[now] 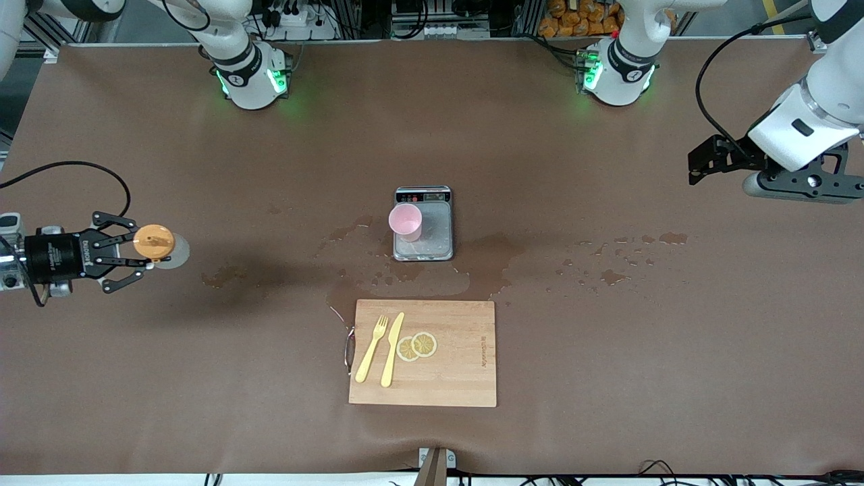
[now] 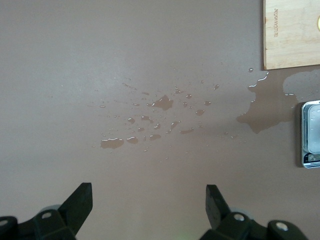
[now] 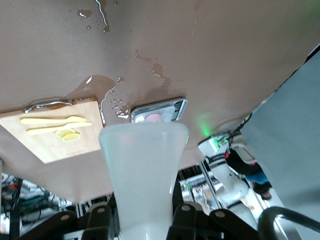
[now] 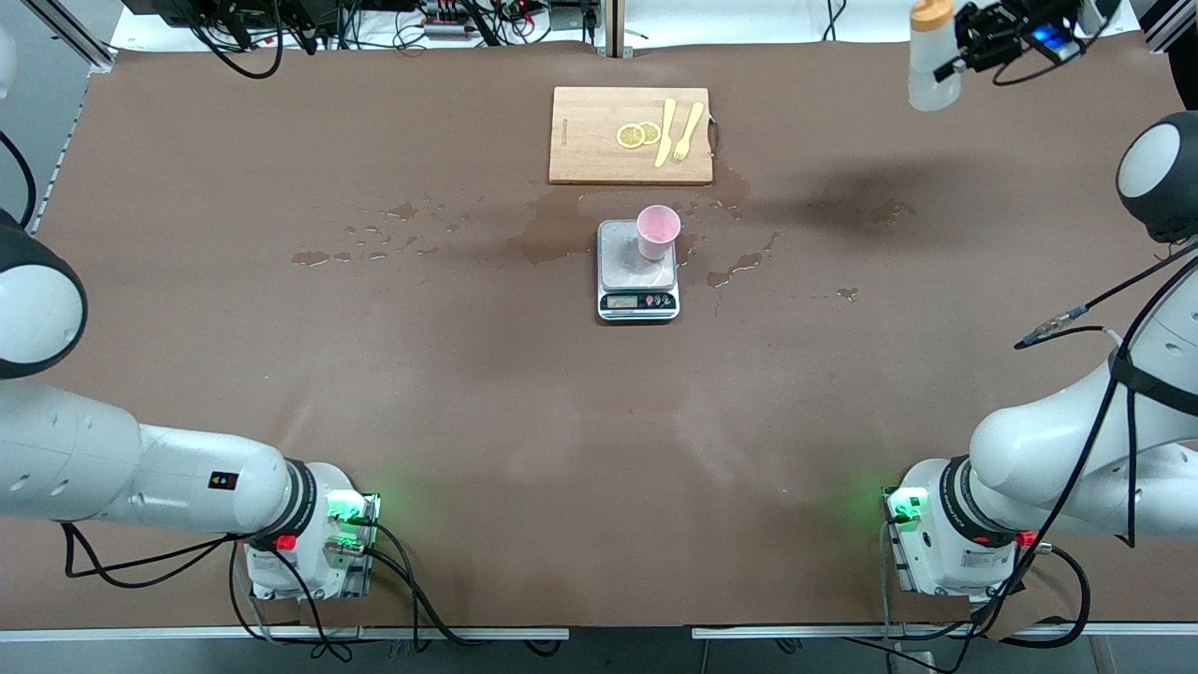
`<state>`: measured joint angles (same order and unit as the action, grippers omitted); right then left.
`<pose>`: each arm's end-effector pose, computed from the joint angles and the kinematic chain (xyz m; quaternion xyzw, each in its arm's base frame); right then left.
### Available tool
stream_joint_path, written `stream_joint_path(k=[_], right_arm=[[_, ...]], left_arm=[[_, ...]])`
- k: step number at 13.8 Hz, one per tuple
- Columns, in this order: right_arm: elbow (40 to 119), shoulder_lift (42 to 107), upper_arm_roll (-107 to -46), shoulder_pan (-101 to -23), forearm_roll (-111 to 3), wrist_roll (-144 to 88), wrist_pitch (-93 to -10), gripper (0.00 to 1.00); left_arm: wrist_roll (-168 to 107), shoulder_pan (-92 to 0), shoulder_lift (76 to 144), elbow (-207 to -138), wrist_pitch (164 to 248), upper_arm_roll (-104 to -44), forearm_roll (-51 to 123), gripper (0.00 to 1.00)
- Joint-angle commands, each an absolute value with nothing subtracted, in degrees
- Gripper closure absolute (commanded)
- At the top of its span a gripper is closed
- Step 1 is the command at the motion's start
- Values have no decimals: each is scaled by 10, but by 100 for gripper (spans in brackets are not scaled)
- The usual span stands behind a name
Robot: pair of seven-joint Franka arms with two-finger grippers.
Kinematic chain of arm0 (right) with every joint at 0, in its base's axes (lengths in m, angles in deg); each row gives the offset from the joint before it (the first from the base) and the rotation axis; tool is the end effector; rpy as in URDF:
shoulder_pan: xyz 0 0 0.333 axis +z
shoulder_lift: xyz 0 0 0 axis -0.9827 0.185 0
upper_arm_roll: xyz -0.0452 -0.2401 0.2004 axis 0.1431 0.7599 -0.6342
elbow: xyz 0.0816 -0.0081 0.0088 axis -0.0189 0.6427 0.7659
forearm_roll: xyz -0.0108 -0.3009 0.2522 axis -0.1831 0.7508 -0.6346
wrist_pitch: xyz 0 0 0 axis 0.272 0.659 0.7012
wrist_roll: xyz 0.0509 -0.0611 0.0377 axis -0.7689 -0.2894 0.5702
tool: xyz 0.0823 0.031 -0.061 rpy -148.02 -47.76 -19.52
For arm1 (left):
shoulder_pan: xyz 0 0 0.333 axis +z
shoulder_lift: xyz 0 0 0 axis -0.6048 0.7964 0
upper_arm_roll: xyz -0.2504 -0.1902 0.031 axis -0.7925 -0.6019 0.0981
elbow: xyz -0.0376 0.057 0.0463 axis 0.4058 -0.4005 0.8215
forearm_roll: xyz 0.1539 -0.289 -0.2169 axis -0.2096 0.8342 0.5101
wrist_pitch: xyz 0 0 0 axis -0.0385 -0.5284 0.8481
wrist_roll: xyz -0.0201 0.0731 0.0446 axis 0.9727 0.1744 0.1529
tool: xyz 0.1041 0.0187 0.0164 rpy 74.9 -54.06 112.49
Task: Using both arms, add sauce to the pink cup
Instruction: 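Carry the bottle back beside the table edge with the right gripper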
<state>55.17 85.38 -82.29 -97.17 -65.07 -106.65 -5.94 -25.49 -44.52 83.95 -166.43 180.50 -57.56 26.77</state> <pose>0.6521 -0.1062 0.4033 -0.6055 0.6132 0.4588 0.2166 0.5465 -0.0888 0.6059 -0.9976 0.0686 0.0087 0.0010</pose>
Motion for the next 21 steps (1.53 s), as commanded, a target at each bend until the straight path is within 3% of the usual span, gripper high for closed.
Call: stream_joint_path(k=[1, 11, 21], right_arm=[[555, 889, -834, -1023, -685, -998, -23, 100], [579, 1026, -832, -1121, -673, -740, 1, 100], [579, 1086, -832, -1122, -620, -651, -37, 100]], left_arm=[[-258, -442, 845, -1650, 1796, -575, 278, 0], [-256, -440, 852, -1649, 1797, -575, 278, 0], [-255, -439, 852, -1649, 1798, -575, 278, 0]])
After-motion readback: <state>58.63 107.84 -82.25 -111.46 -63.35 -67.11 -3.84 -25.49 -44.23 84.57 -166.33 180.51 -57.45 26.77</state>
